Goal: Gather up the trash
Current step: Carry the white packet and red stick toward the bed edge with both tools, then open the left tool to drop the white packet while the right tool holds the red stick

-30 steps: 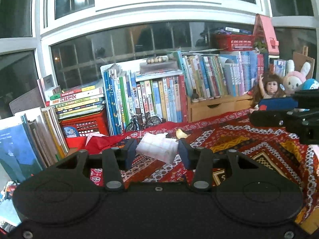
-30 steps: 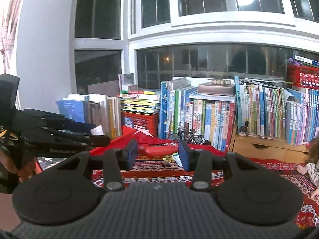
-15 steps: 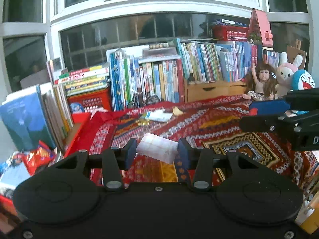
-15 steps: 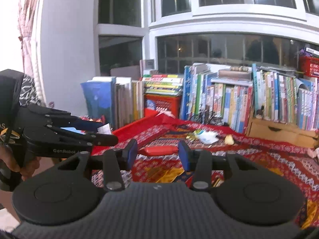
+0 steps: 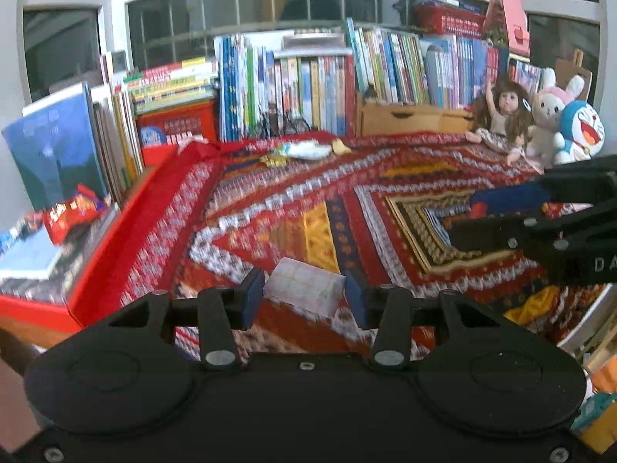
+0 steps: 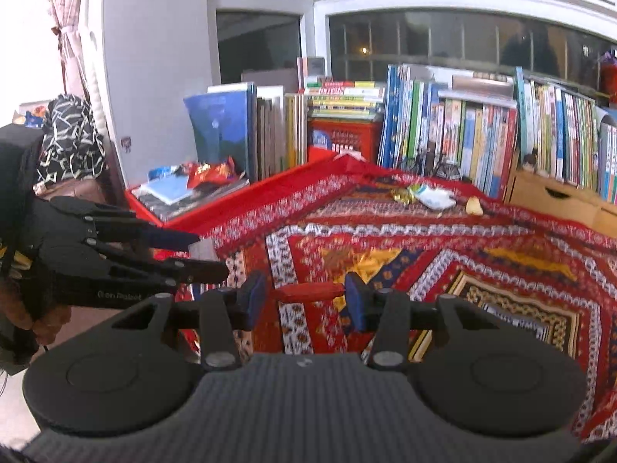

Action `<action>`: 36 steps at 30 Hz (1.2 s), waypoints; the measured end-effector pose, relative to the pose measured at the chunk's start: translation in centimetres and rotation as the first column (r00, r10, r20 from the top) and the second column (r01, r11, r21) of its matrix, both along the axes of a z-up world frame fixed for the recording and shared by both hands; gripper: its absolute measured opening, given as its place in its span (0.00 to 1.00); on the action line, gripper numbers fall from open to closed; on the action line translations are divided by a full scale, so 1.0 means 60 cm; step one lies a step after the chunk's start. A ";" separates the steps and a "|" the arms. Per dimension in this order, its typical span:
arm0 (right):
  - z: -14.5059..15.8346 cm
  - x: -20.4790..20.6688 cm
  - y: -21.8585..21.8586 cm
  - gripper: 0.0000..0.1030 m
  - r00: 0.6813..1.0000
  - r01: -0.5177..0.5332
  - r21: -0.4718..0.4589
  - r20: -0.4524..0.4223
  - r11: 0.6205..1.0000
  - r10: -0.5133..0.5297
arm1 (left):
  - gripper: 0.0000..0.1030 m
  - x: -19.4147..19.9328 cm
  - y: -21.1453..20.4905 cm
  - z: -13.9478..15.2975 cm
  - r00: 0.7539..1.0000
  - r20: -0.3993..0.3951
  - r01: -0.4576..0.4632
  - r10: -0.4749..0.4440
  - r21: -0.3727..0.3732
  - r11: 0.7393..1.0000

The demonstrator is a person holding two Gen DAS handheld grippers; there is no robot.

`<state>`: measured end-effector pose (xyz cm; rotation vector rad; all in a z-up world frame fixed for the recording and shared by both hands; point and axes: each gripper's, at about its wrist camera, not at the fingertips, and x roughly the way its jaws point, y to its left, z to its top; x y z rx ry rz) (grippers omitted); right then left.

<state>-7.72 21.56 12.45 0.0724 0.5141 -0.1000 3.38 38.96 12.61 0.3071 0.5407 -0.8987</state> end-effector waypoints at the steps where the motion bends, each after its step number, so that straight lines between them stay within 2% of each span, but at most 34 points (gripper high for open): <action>1: -0.005 -0.001 0.003 0.48 1.000 0.001 -0.003 -0.009 1.000 -0.001 | 0.42 -0.004 0.001 -0.010 1.000 -0.012 0.005 -0.005 0.008 1.000; 9: -0.034 -0.005 0.007 0.48 0.998 0.000 0.023 -0.064 1.000 0.002 | 0.42 -0.022 0.003 -0.071 0.995 -0.101 0.009 -0.003 0.057 0.998; 15: -0.048 -0.007 0.016 0.48 0.996 -0.011 0.020 -0.087 1.000 0.012 | 0.42 -0.028 0.002 -0.101 0.995 -0.100 0.033 -0.019 0.139 0.990; 19: -0.052 -0.003 0.019 0.48 0.995 -0.025 0.034 -0.099 0.999 0.028 | 0.43 -0.024 0.008 -0.113 0.991 -0.132 0.013 0.006 0.147 0.989; 21: -0.055 0.001 0.020 0.48 0.994 -0.027 0.035 -0.103 0.999 0.030 | 0.59 -0.023 0.009 -0.112 0.991 -0.133 0.002 0.019 0.152 0.988; 22: -0.057 0.003 0.022 0.48 0.994 -0.029 0.035 -0.106 0.999 0.033 | 0.79 -0.024 0.010 -0.111 0.991 -0.128 -0.008 0.028 0.150 0.989; 23: -0.058 0.004 0.024 0.48 0.994 -0.029 0.035 -0.109 0.999 0.033 | 0.90 -0.024 0.012 -0.108 0.993 -0.115 -0.019 0.036 0.142 0.990; 25: -0.060 0.006 0.027 0.48 0.993 -0.032 0.037 -0.112 0.999 0.036 | 0.91 -0.024 0.018 -0.101 0.995 -0.090 -0.035 0.046 0.123 0.992; 30: -0.068 0.011 0.040 0.48 0.990 -0.044 0.047 -0.129 0.998 0.050 | 0.97 -0.007 0.029 -0.090 0.992 -0.085 -0.086 0.098 0.127 0.988; 32: -0.068 0.011 0.047 0.48 0.989 -0.063 0.055 -0.127 0.997 0.069 | 1.00 0.003 0.039 -0.085 0.987 -0.101 -0.110 0.122 0.115 0.987; 36: -0.068 0.015 0.058 0.48 0.989 -0.086 0.055 -0.118 0.995 0.092 | 1.00 0.028 0.062 -0.078 0.972 -0.154 -0.168 0.180 0.084 0.982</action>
